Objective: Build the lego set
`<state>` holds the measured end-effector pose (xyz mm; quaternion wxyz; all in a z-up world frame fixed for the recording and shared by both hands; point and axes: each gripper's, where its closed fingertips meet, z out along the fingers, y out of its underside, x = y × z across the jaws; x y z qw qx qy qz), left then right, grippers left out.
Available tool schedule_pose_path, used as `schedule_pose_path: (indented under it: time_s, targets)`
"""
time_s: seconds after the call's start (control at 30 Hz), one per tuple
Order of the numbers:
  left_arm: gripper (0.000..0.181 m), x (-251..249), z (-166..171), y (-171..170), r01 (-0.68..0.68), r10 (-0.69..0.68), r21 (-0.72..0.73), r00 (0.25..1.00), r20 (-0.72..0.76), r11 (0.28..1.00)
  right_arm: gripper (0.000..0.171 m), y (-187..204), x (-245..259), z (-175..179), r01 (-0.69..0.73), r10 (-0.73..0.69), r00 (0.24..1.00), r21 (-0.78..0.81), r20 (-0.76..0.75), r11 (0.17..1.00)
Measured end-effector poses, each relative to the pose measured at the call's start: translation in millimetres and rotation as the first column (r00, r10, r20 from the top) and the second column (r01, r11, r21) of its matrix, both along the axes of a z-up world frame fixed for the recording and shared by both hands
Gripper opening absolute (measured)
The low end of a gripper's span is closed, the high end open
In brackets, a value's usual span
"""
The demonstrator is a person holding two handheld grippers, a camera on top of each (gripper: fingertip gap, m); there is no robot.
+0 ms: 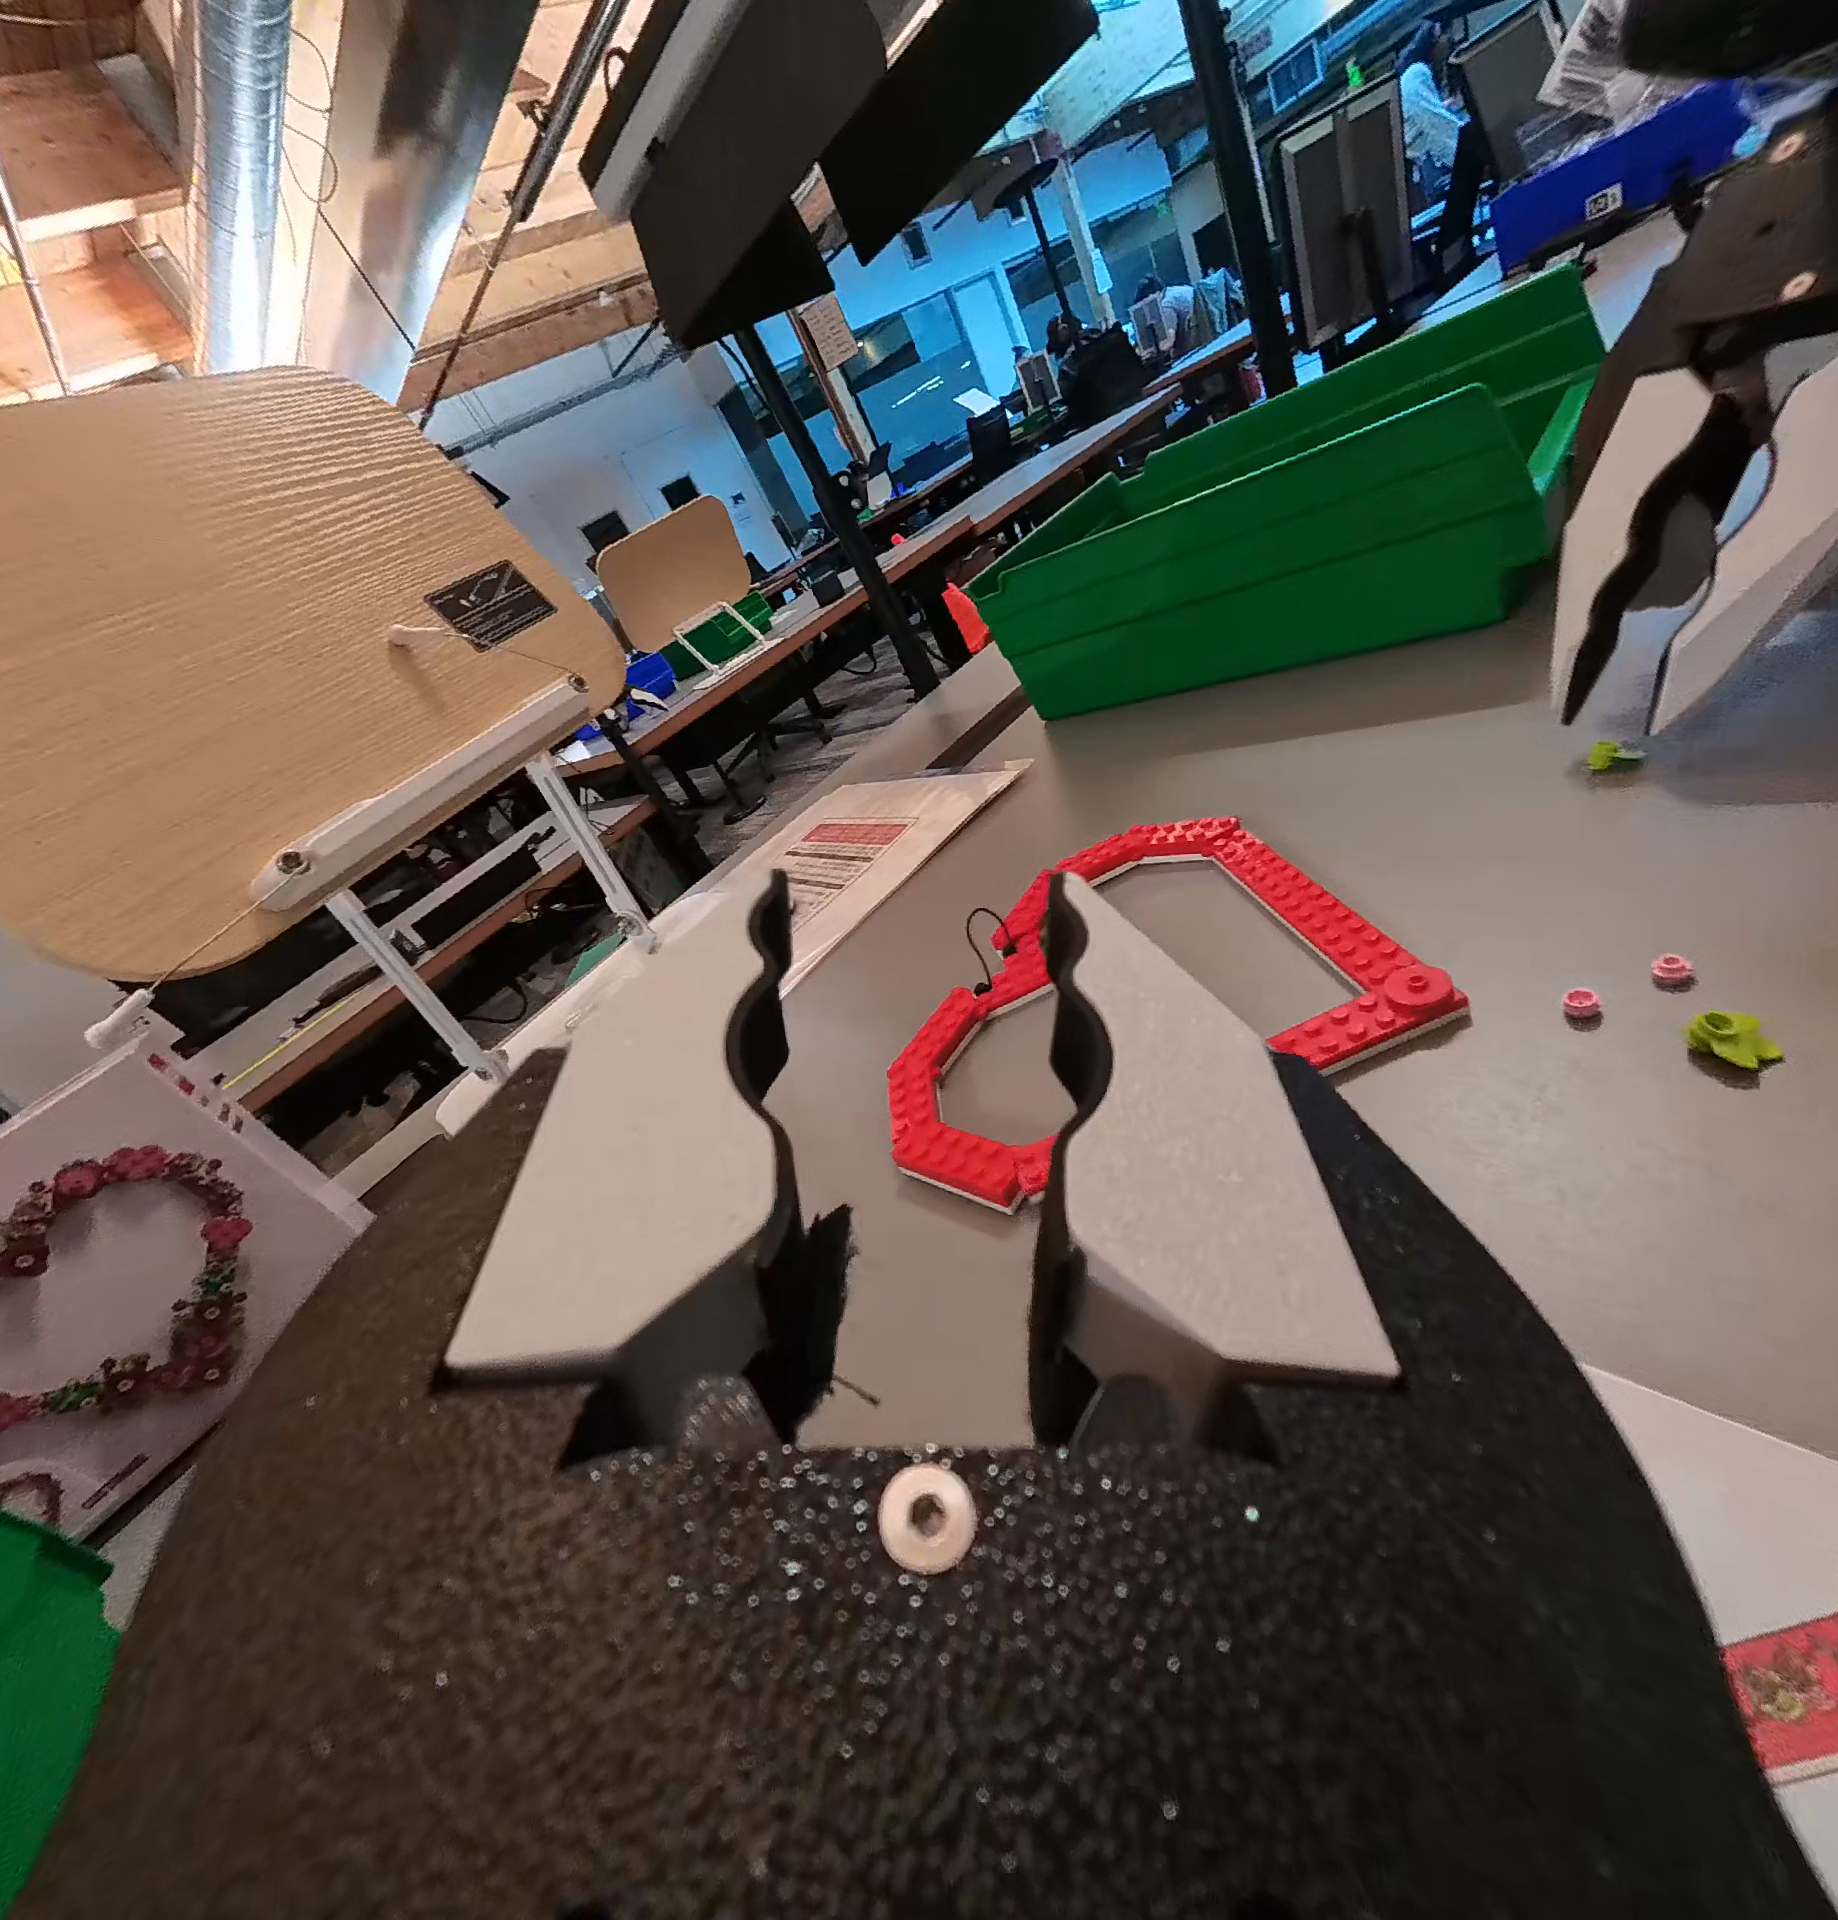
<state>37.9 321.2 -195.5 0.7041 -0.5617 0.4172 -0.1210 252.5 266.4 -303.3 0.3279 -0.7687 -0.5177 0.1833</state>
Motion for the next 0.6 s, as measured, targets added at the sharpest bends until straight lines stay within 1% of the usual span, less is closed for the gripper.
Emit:
schedule_pose_path:
  time_s: [0.1, 0.17, 0.23, 0.3, 0.37, 0.4, 0.43, 0.5, 0.53, 0.57, 0.6]
  targets:
    - [0.046, 3, -1, -3, 0.017, -0.017, 0.004, 1.0, -0.012, 1.0, 0.022, 0, -1, -8, 0.002, -0.002, 1.0, -0.031, 0.004, 1.0]
    - [0.046, 5, -1, -5, 0.03, -0.03, 0.006, 0.999, -0.018, 1.0, 0.015, 0, -1, -11, -0.002, 0.003, 1.0, -0.044, 0.005, 0.999]
    - [0.046, 8, -1, -8, 0.05, -0.05, 0.005, 0.999, -0.02, 0.999, 0.015, -1, -2, -10, -0.012, 0.012, 1.0, -0.031, 0.008, 0.999]
    - [0.045, 15, -2, -15, 0.097, -0.097, -0.009, 0.995, -0.021, 0.995, 0.014, -1, -9, -6, -0.044, 0.044, 0.999, 0.028, 0.016, 0.999]
    - [0.041, 31, -7, -31, 0.205, -0.207, -0.061, 0.978, -0.023, 0.977, 0.014, 1, -26, 6, -0.09, 0.088, 0.996, 0.162, 0.022, 0.983]
    - [0.04, 41, -12, -42, 0.276, -0.28, -0.117, 0.96, -0.02, 0.954, 0.014, 4, -37, 14, -0.117, 0.112, 0.993, 0.27, 0.032, 0.956]
    - [0.039, 52, -16, -54, 0.344, -0.35, -0.18, 0.937, 0.001, 0.921, 0.014, 6, -51, 25, -0.144, 0.136, 0.99, 0.396, 0.048, 0.907]
    - [0.031, 71, -19, -80, 0.483, -0.477, -0.306, 0.873, 0.099, 0.821, 0.014, 4, -80, 47, -0.195, 0.175, 0.98, 0.63, 0.094, 0.752]
    - [0.031, 78, -20, -88, 0.52, -0.503, -0.359, 0.852, 0.146, 0.775, 0.014, 2, -93, 54, -0.219, 0.181, 0.975, 0.712, 0.131, 0.667]
    - [0.03, 82, -23, -88, 0.504, -0.482, -0.399, 0.861, 0.162, 0.766, 0.014, -2, -105, 59, -0.236, 0.182, 0.971, 0.772, 0.158, 0.59]
    - [0.026, 83, -30, -82, 0.456, -0.438, -0.431, 0.887, 0.147, 0.779, 0.014, -5, -115, 63, -0.243, 0.18, 0.968, 0.814, 0.172, 0.528]
